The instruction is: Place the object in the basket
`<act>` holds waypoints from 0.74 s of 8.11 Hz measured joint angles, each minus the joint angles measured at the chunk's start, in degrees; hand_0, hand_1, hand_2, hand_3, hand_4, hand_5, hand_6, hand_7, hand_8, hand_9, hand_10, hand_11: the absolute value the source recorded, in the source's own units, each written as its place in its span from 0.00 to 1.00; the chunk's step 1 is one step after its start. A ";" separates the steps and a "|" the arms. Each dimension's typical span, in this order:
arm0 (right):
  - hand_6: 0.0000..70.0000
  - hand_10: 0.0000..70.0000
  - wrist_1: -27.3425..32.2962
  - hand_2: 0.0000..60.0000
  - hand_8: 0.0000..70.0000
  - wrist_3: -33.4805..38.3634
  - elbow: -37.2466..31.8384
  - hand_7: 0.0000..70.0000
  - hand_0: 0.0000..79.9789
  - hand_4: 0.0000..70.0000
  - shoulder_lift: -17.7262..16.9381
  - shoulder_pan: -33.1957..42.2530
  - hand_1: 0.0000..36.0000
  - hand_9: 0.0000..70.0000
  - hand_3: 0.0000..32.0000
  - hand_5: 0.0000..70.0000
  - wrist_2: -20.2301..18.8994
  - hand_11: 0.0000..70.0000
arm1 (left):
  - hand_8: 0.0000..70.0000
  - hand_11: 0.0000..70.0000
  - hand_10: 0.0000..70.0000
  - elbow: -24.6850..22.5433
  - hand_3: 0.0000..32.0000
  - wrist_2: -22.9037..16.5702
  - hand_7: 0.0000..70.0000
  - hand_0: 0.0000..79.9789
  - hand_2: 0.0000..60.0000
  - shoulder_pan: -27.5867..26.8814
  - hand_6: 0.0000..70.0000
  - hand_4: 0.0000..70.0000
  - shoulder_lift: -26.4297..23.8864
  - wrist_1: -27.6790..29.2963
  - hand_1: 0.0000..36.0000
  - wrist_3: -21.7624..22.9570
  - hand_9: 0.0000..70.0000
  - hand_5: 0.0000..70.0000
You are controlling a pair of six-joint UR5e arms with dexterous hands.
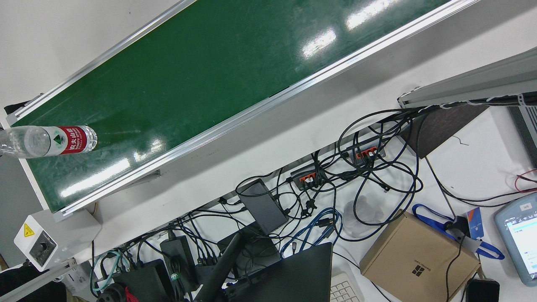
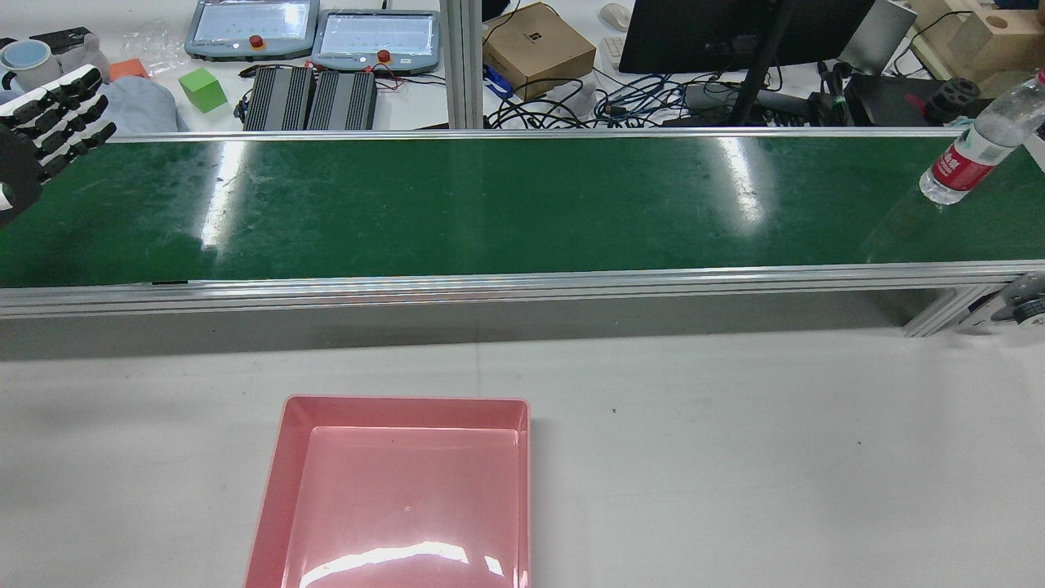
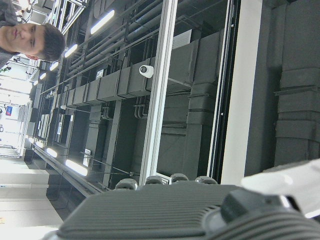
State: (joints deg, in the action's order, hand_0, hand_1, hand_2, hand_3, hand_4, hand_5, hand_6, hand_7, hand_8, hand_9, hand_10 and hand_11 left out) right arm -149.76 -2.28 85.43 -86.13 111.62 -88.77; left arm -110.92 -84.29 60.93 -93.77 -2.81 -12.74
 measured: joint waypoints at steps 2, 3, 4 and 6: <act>0.00 0.00 0.00 0.00 0.00 0.00 0.00 0.00 0.00 0.00 0.00 0.00 0.00 0.00 0.00 0.00 0.00 0.00 | 0.02 0.08 0.05 -0.10 0.00 0.00 0.00 0.61 0.00 0.05 0.00 0.15 0.00 0.00 0.05 0.00 0.01 0.04; 0.00 0.00 0.00 0.00 0.00 0.00 0.00 0.00 0.00 0.00 0.00 0.02 0.00 0.00 0.00 0.00 0.00 0.00 | 0.02 0.08 0.05 -0.14 0.00 0.00 0.00 0.61 0.00 0.06 0.00 0.15 0.00 0.00 0.05 0.00 0.00 0.05; 0.00 0.00 0.00 0.00 0.00 0.00 0.00 0.00 0.00 0.00 0.00 0.02 0.00 0.00 0.00 0.00 0.00 0.00 | 0.02 0.08 0.05 -0.15 0.00 0.00 0.00 0.61 0.00 0.06 0.00 0.15 0.00 0.00 0.05 0.00 0.00 0.04; 0.00 0.00 0.00 0.00 0.00 0.00 0.00 0.00 0.00 0.00 0.00 0.02 0.00 0.00 0.00 0.00 0.00 0.00 | 0.02 0.08 0.05 -0.21 0.00 0.00 0.00 0.61 0.00 0.07 0.00 0.15 0.00 0.00 0.05 0.06 0.00 0.05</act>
State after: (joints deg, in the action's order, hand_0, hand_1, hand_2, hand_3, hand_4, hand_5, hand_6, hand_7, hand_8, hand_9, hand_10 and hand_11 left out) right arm -149.77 -2.29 85.43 -86.13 111.64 -88.77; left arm -111.13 -84.29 61.00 -93.78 -2.81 -12.68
